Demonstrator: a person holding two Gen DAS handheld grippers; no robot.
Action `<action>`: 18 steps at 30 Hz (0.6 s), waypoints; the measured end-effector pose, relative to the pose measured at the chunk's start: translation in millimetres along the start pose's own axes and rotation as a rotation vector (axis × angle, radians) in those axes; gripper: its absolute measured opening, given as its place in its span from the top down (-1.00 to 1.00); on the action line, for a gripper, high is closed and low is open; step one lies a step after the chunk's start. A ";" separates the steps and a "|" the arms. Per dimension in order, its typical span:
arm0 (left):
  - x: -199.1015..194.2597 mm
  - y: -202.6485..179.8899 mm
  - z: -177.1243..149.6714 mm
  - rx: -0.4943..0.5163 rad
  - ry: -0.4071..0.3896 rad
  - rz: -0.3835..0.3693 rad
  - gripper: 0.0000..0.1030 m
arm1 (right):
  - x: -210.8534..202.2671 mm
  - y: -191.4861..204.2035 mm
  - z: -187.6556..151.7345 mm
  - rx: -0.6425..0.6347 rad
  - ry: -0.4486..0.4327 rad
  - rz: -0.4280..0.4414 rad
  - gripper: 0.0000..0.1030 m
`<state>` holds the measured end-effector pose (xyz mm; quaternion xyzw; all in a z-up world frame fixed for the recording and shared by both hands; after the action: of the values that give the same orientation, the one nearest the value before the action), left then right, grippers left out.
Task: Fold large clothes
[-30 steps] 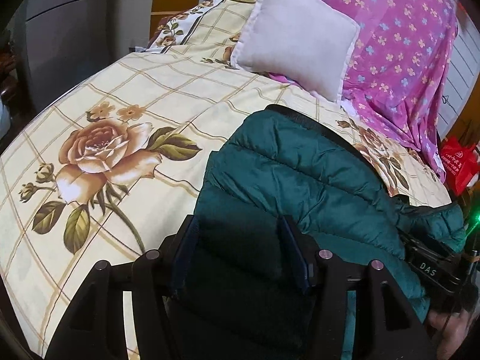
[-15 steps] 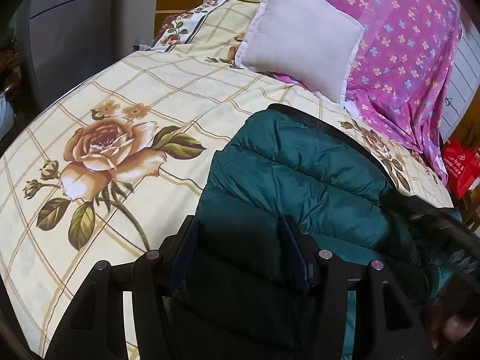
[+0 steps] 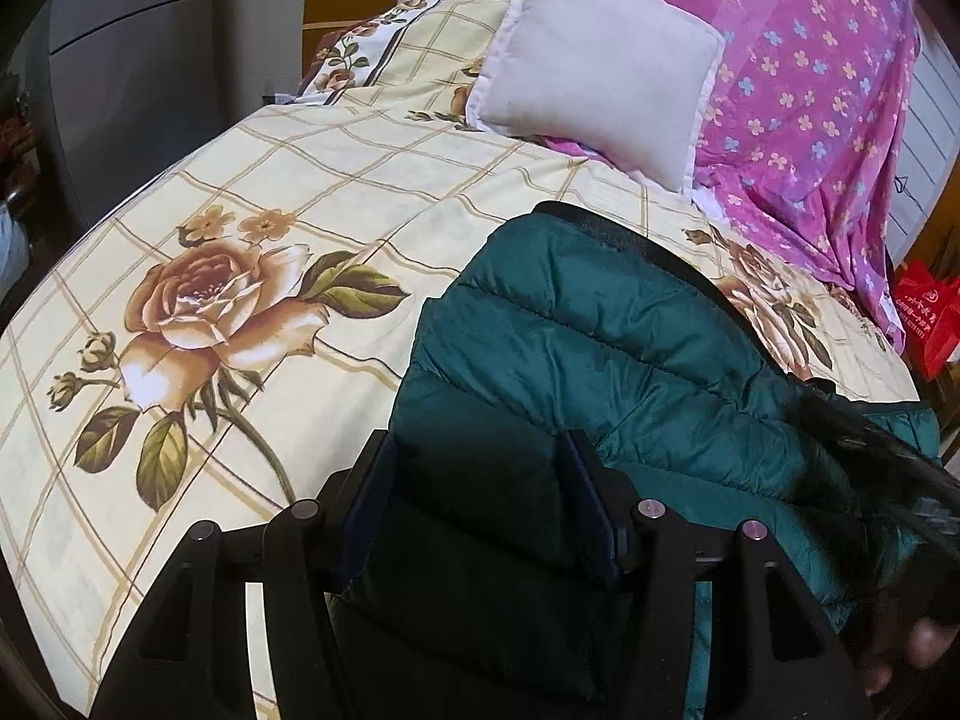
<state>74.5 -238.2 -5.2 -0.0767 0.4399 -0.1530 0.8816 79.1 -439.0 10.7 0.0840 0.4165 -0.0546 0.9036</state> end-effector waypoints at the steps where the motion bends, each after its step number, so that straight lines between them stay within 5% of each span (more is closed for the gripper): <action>1: -0.1 0.2 -0.1 -0.004 0.000 -0.004 0.26 | -9.9 -15.5 -0.7 0.006 -0.011 -0.018 -0.52; 7: 1.1 -0.6 -1.0 0.005 -0.008 0.011 0.26 | -37.0 -131.2 -9.3 0.086 -0.027 -0.228 -0.54; 11: 3.2 -1.8 -1.8 0.027 -0.012 0.020 0.24 | -20.7 -186.0 -22.5 0.194 0.023 -0.267 -0.54; 18: 5.5 -1.5 -2.5 0.049 -0.024 0.030 0.18 | 9.0 -195.4 -32.2 0.180 0.060 -0.333 -0.58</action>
<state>75.3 -241.4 -10.5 -0.0502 0.4264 -0.1498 0.8906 28.0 -624.4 -37.5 0.0961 0.4446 -0.2379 0.8582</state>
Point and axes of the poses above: each gripper's, at about its wrist camera, not at the fingertips, and x roughly the way its jaws point, y to its left, z to its top, the point moved 10 cm from there along x, roughly the way its jaws point, and after that the axes turned 7 degrees about -z, right-handed, at the moved point
